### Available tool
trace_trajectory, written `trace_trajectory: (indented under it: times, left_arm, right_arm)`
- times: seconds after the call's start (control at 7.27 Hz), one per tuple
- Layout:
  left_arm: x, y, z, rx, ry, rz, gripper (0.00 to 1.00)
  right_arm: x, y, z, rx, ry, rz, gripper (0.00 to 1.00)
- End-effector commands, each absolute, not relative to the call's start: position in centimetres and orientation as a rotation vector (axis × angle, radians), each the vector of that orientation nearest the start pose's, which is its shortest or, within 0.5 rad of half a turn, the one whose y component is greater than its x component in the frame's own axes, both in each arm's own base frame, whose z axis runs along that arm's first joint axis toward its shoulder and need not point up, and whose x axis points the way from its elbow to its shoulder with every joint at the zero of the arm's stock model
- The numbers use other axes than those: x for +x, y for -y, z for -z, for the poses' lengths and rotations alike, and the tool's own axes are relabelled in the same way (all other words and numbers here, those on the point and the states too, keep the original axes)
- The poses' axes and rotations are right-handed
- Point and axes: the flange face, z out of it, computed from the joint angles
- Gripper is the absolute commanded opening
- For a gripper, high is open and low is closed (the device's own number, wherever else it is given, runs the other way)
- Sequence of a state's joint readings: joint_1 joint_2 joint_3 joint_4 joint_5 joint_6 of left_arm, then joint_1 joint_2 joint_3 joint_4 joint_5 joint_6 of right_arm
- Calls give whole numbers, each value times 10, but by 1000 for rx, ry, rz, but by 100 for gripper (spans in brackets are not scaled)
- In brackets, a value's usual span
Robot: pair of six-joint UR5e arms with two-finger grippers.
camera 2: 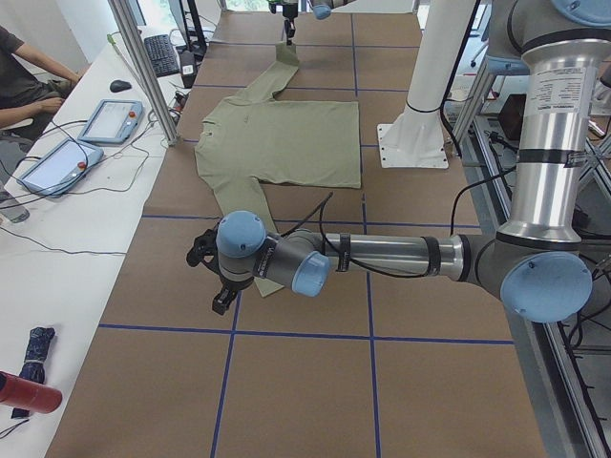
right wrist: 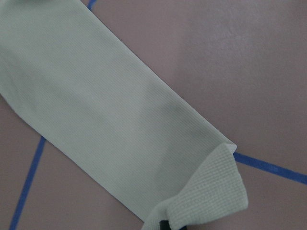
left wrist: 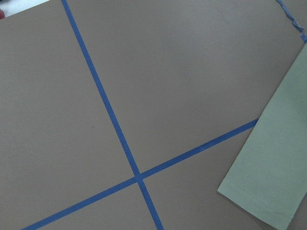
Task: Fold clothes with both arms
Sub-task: 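Carry the sleeve cuff with the right gripper across the shirt body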
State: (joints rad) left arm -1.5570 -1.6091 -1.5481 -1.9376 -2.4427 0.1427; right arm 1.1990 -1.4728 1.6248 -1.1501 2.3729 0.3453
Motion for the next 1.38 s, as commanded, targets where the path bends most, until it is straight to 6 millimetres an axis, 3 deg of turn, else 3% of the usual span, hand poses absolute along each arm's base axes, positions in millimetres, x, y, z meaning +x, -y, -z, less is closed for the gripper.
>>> trace_trajectory:
  times: [0.0,0.28,0.41,0.69,0.83,0.96,1.1,1.24]
  left_arm:
    - [-50,526,-603,415,-841,-312,100]
    - [-50,527,-600,417,-843,-313,100]
    - [-50,527,-602,414,-841,-311,100]
    - [-50,526,-603,413,-841,-312,100]
    - [-50,526,-603,412,-841,-311,100]
    - [-50,526,-603,412,-841,-311,100]
    - [-50,527,-603,413,-842,-310,100]
    - [-50,527,-602,411,-843,-305,100]
  right_arm:
    - [-201,593,-410,198,926,298,0]
    - [-273,610,-319,161,942,294,0]
    - [-307,624,-256,154,962,197,0]
    - [-379,636,-141,216,995,254,0]
    - [-428,636,-79,227,1004,293,0]
    - [-490,616,-27,262,973,259,0]
    - [-542,586,-12,268,957,248,0]
    - [-570,562,-16,269,943,271,0]
